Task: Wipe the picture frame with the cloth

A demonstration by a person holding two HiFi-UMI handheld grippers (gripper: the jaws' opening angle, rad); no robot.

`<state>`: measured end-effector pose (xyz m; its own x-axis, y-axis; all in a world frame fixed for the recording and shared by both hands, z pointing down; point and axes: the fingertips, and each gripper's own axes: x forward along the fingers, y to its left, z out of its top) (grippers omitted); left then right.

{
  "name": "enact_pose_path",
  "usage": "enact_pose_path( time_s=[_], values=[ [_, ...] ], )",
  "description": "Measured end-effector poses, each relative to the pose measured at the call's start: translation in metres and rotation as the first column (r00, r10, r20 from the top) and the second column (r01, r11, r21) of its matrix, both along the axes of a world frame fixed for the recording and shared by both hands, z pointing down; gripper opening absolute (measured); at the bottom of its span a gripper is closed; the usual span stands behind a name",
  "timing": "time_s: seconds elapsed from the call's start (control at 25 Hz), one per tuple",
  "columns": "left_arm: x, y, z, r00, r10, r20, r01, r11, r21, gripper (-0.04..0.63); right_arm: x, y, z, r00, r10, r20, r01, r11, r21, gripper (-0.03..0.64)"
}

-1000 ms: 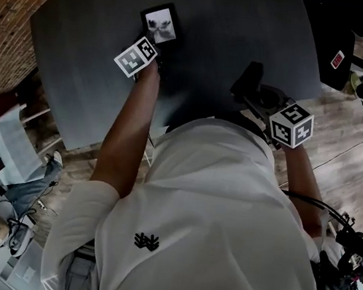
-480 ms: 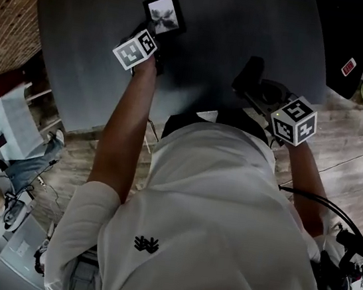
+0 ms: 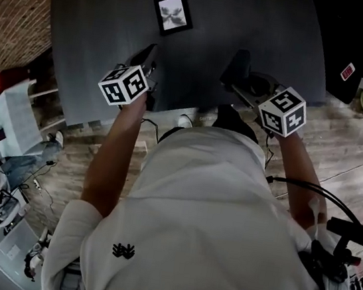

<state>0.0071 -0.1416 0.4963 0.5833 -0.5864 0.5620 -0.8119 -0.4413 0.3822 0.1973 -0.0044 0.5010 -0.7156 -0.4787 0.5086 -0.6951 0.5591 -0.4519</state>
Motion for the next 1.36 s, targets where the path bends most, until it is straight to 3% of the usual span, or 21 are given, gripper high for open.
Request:
enact_pose_path(
  time_s=[0.16,0.4,0.76,1.36],
  values=[
    [0.003,0.071,-0.034,0.978,0.189,-0.086,-0.188,0.982,0.022,0.012,-0.029,0.025,-0.012,1.0,0.009,-0.005,-0.008,0.999,0.042,0.141],
    [-0.046,0.156,-0.072,0.942,0.322,-0.091,-0.316,0.946,0.073,0.012,-0.084,0.066,-0.036,0.998,0.039,-0.045,-0.035,0.995,0.091,0.138],
    [-0.103,0.207,-0.089,0.929,0.354,-0.111,-0.342,0.933,0.114,0.012,-0.144,0.116,-0.053,0.994,0.053,-0.093,-0.042,0.992,0.123,0.138],
    [-0.13,0.228,-0.113,0.919,0.373,-0.128,-0.352,0.923,0.157,0.014,-0.18,0.122,-0.087,0.99,0.023,-0.138,0.002,0.983,0.181,0.138]
  ],
)
